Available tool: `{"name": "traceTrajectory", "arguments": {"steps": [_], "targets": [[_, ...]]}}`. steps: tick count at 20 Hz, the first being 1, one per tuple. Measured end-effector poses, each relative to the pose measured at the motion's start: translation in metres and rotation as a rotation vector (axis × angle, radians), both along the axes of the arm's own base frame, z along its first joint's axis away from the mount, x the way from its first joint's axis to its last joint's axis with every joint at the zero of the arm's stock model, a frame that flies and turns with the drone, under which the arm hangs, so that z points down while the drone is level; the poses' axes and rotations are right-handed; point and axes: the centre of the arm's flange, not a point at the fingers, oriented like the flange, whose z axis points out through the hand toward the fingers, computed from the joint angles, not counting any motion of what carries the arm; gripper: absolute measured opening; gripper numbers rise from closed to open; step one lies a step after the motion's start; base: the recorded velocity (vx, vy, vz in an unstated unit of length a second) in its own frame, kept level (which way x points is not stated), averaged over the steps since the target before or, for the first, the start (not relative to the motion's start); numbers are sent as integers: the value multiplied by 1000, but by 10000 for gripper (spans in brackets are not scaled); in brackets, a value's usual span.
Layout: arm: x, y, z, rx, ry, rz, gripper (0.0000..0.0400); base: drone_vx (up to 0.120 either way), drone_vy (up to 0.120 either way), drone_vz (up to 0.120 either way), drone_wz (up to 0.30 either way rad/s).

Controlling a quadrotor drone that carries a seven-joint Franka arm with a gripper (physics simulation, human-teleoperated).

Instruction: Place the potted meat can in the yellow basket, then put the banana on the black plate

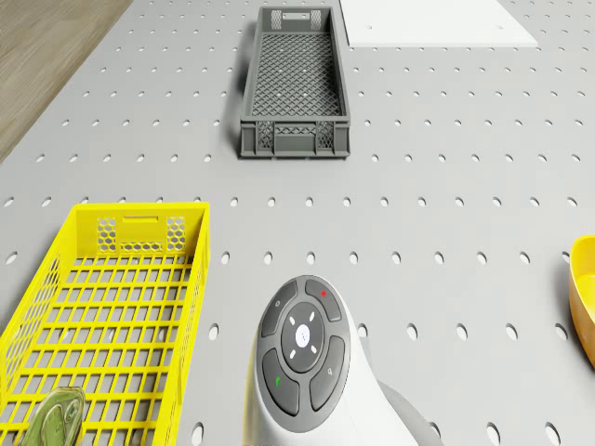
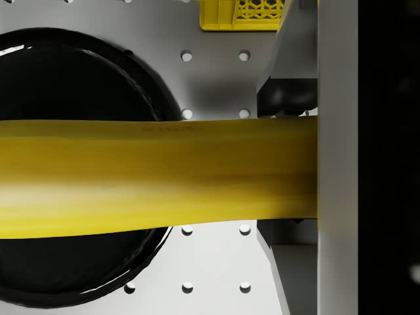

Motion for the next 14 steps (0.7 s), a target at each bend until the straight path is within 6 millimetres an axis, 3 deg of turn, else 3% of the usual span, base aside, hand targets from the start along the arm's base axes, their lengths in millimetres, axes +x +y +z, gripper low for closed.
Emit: {"name": "traceTrajectory", "arguments": {"steps": [2,10,14], "targets": [[0,0,0,0,0,0,189,-120,0,0,0],[0,0,0,0,0,0,189,-120,0,-120,0],[0,0,0,0,0,0,189,-120,0,0,0]]}}
